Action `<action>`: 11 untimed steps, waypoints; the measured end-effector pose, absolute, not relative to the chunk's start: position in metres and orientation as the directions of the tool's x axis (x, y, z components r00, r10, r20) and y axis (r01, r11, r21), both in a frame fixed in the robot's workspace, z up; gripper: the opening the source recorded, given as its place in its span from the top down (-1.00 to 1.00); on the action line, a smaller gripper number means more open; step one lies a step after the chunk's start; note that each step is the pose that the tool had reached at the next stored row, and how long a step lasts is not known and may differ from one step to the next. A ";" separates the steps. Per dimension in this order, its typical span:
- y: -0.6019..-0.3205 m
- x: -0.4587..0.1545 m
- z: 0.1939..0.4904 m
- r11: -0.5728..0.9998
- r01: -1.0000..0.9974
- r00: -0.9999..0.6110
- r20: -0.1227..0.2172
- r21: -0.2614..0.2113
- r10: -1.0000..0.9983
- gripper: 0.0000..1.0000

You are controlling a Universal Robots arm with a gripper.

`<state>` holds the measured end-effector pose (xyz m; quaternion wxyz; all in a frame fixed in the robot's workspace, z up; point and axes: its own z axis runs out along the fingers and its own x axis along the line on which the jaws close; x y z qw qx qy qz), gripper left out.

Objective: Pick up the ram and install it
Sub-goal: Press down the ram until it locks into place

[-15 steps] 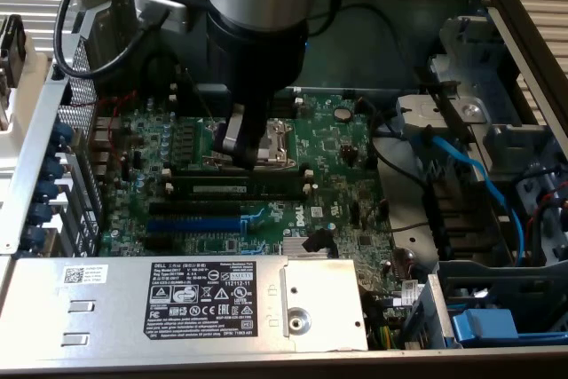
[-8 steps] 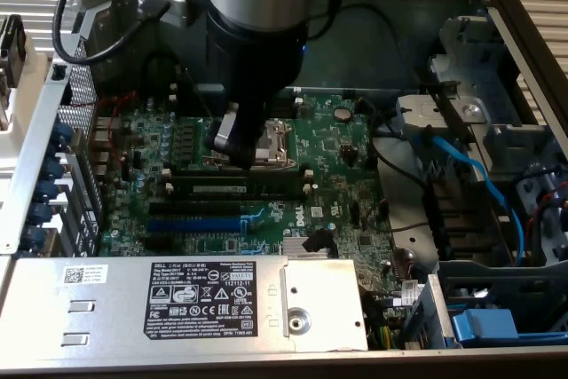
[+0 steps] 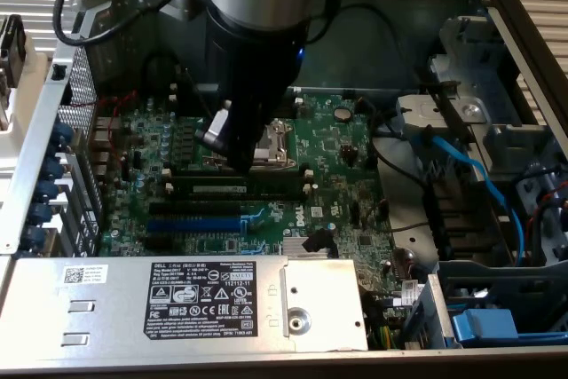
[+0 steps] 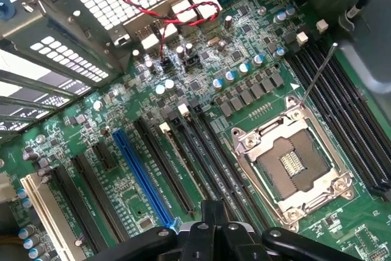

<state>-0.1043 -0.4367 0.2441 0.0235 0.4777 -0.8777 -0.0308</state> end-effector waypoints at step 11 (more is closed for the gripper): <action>-0.437 -0.104 0.248 0.709 -0.703 -0.708 0.049 0.044 -0.705 0.80</action>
